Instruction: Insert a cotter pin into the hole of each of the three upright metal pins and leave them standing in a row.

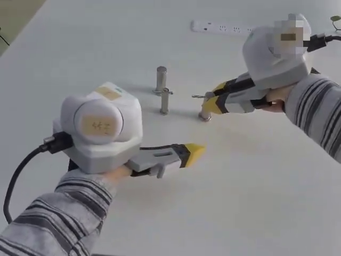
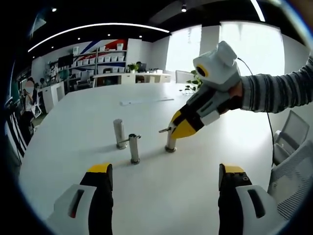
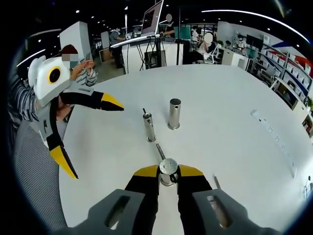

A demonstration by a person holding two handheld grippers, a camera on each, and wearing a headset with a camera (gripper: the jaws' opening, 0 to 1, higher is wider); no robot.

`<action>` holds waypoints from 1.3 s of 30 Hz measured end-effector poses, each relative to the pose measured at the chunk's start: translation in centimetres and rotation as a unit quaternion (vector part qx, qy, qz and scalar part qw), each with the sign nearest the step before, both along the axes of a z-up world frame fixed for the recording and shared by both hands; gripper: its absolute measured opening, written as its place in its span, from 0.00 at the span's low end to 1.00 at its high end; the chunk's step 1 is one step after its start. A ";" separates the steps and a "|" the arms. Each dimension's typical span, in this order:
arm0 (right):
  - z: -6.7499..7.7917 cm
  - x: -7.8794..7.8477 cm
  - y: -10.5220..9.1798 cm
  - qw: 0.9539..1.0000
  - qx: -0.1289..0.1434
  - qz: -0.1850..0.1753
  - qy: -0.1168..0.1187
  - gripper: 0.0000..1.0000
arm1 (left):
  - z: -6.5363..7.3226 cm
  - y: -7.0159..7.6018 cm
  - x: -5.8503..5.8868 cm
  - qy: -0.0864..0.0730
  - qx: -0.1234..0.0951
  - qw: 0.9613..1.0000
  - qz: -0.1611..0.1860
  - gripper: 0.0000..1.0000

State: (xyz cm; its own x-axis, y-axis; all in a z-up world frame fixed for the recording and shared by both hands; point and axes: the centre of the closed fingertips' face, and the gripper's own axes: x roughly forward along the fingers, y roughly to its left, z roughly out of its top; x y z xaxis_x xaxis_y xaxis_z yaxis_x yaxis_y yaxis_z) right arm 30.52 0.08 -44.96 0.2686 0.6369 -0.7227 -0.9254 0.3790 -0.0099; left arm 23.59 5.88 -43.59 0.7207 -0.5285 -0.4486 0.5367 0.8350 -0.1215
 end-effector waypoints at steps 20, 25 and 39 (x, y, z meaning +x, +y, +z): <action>-0.1 0.2 -0.2 1.000 0.008 0.002 -0.006 0.10 | -0.8 0.1 -0.4 0.011 0.005 1.000 -0.001 0.89; 0.5 -0.1 0.2 1.000 0.020 0.000 0.000 0.17 | -0.8 0.2 -0.4 0.013 0.006 1.000 0.002 0.89; 3.6 2.1 3.5 0.991 0.120 -0.064 0.010 0.28 | -0.8 0.5 -0.1 0.007 0.015 1.000 0.006 0.89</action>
